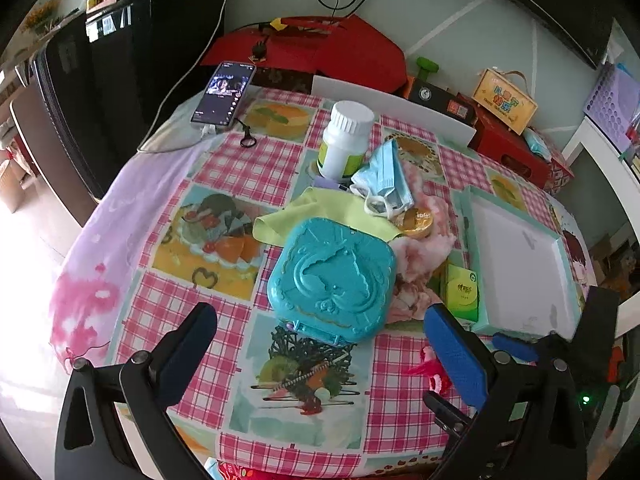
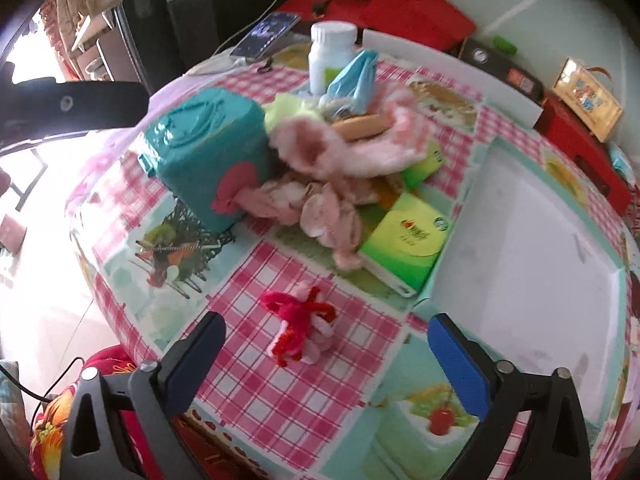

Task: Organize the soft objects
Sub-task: 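Grasp the red plush toy with the right gripper, then carry the red plush toy toward the tray with the right gripper while the left gripper grasps the blue mask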

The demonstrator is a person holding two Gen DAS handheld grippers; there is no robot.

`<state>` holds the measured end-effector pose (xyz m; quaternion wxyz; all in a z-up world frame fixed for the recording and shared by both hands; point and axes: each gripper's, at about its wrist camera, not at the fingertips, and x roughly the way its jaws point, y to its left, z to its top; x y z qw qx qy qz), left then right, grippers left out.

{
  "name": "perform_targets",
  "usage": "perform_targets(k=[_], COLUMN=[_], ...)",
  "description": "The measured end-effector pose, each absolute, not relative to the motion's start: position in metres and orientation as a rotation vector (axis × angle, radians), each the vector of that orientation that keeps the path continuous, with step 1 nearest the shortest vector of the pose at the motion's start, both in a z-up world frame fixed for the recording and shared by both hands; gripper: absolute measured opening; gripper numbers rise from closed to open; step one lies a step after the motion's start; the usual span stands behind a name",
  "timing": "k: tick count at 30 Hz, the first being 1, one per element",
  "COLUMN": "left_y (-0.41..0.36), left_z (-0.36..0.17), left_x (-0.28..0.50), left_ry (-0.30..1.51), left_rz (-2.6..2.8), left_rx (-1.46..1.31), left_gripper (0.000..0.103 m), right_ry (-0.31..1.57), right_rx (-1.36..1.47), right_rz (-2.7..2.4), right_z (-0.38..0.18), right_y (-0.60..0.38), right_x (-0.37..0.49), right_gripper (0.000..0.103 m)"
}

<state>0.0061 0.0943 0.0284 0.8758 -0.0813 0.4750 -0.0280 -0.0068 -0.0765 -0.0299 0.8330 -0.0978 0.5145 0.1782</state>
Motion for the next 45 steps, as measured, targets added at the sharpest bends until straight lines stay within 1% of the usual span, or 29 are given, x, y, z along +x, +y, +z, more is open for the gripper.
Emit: perform_targets(k=[2, 3, 5, 7, 9, 10, 11, 13, 14, 17, 26, 36, 45], left_y=[0.094, 0.094, 0.095, 0.095, 0.095, 0.095, 0.095, 0.094, 0.094, 0.093, 0.091, 0.077, 0.040], left_z=[0.027, 0.025, 0.024, 0.023, 0.022, 0.022, 0.023, 0.023, 0.023, 0.022, 0.021, 0.050, 0.061], left_x=[0.008, 0.009, 0.010, 0.012, 0.014, 0.015, 0.015, 0.016, 0.017, 0.020, 0.023, 0.053, 0.100], left_ry=[0.997, 1.002, 1.005, 1.012, 1.019, 1.019, 1.017, 1.017, 1.017, 1.022, 1.032, 0.995, 1.015], left_rz=[-0.066, -0.072, -0.078, -0.082, -0.085, -0.087, -0.089, -0.091, -0.092, -0.095, -0.097, -0.113, -0.124], left_rx=[-0.176, -0.180, -0.182, -0.183, -0.184, -0.184, -0.184, -0.182, -0.182, -0.184, -0.185, -0.177, -0.172], left_gripper=[0.103, 0.103, 0.103, 0.103, 0.103, 0.103, 0.103, 0.103, 0.103, 0.103, 0.103, 0.103, 0.103], right_ry=[1.115, 1.128, 1.148, 1.160, 1.166, 1.173, 1.178, 1.186, 1.189, 1.187, 1.168, 0.984, 0.907], right_rx=[-0.200, -0.199, -0.197, -0.199, -0.207, -0.210, -0.212, -0.213, -0.211, -0.193, -0.140, -0.124, -0.084], right_rz=[0.386, 0.388, 0.393, 0.400, 0.405, 0.409, 0.412, 0.416, 0.419, 0.428, 0.446, 0.400, 0.229], right_z=[-0.035, -0.039, -0.043, -0.045, -0.047, -0.048, -0.049, -0.052, -0.055, -0.055, -0.041, 0.026, 0.067], right_y=[-0.076, -0.075, -0.073, -0.071, -0.068, -0.067, -0.064, -0.063, -0.064, -0.064, -0.077, -0.106, -0.153], right_x=[-0.004, -0.002, -0.002, -0.002, -0.003, -0.003, 0.000, 0.001, 0.005, 0.003, 0.000, 0.014, 0.048], right_gripper=[0.085, 0.082, 0.073, 0.070, 0.061, 0.051, 0.045, 0.042, 0.038, 0.035, 0.034, 0.034, 0.034])
